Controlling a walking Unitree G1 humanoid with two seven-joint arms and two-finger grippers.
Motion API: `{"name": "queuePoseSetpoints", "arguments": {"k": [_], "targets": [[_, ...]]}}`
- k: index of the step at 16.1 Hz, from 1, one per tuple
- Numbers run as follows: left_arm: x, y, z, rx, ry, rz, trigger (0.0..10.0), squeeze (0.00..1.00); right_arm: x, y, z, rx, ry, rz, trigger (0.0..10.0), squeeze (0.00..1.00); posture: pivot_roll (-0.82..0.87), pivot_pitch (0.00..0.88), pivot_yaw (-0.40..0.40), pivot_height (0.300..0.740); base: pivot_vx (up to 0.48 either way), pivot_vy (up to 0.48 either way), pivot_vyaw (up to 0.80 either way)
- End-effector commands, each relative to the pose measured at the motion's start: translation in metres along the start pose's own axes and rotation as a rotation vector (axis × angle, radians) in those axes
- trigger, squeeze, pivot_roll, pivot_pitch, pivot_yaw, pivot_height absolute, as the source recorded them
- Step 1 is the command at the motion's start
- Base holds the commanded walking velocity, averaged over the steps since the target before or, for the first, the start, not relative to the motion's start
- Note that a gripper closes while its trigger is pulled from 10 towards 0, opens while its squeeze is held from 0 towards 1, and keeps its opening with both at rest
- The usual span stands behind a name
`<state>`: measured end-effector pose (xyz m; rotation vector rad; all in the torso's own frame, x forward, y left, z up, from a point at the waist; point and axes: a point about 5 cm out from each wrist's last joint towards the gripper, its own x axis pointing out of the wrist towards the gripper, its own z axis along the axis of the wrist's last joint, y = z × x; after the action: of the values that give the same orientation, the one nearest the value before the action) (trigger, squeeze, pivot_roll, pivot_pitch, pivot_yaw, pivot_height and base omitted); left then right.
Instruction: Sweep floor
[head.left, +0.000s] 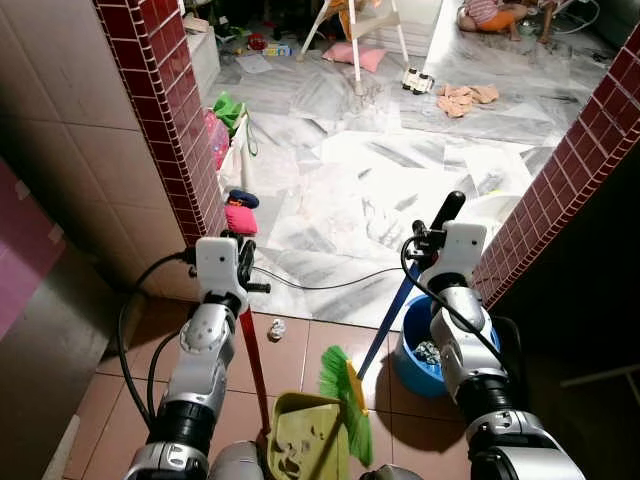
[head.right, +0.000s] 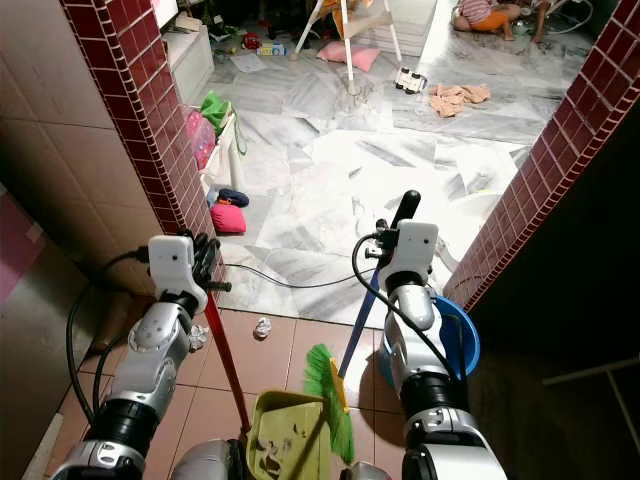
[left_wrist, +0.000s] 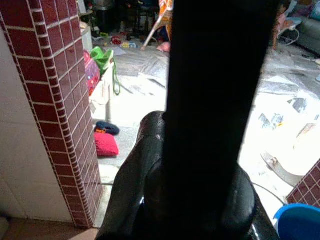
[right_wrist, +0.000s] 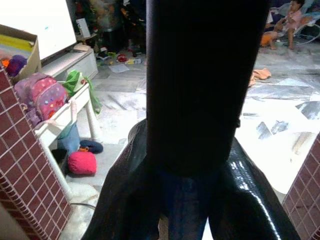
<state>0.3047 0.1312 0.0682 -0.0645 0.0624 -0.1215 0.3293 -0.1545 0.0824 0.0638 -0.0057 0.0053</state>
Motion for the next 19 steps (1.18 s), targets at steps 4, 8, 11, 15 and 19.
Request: {"name": "queuePoseSetpoints", "arguments": {"k": [4, 8, 11, 15, 19], "targets": [[0.007, -0.007, 0.013, 0.009, -0.042, -0.046, 10.0, 0.0, 0.005, 0.009, 0.005, -0.015, -0.023, 0.035, 10.0, 0.0, 0.02, 0.0, -0.022, 0.74, 0.0, 0.0, 0.0], [0.006, -0.011, 0.009, -0.004, -0.033, -0.05, 10.0, 0.0, 0.002, 0.002, 0.0, -0.048, 0.001, 0.015, 10.0, 0.0, 0.01, 0.0, -0.015, 0.74, -0.142, 0.0, 0.0], [0.003, -0.015, 0.005, -0.019, -0.015, -0.066, 10.0, 0.0, 0.001, 0.004, -0.003, -0.047, 0.007, 0.011, 10.0, 0.0, 0.0, 0.0, -0.006, 0.74, -0.296, 0.0, 0.0], [0.001, -0.015, 0.003, -0.021, -0.01, -0.071, 10.0, 0.0, 0.002, 0.009, 0.0, -0.02, 0.005, 0.012, 10.0, 0.0, 0.01, 0.0, -0.003, 0.74, -0.295, 0.0, 0.0], [0.0, -0.014, 0.003, -0.02, -0.008, -0.068, 10.0, 0.0, 0.004, 0.007, 0.002, -0.021, 0.003, 0.0, 10.0, 0.0, 0.01, 0.0, -0.002, 0.74, -0.289, 0.0, 0.0]]}}
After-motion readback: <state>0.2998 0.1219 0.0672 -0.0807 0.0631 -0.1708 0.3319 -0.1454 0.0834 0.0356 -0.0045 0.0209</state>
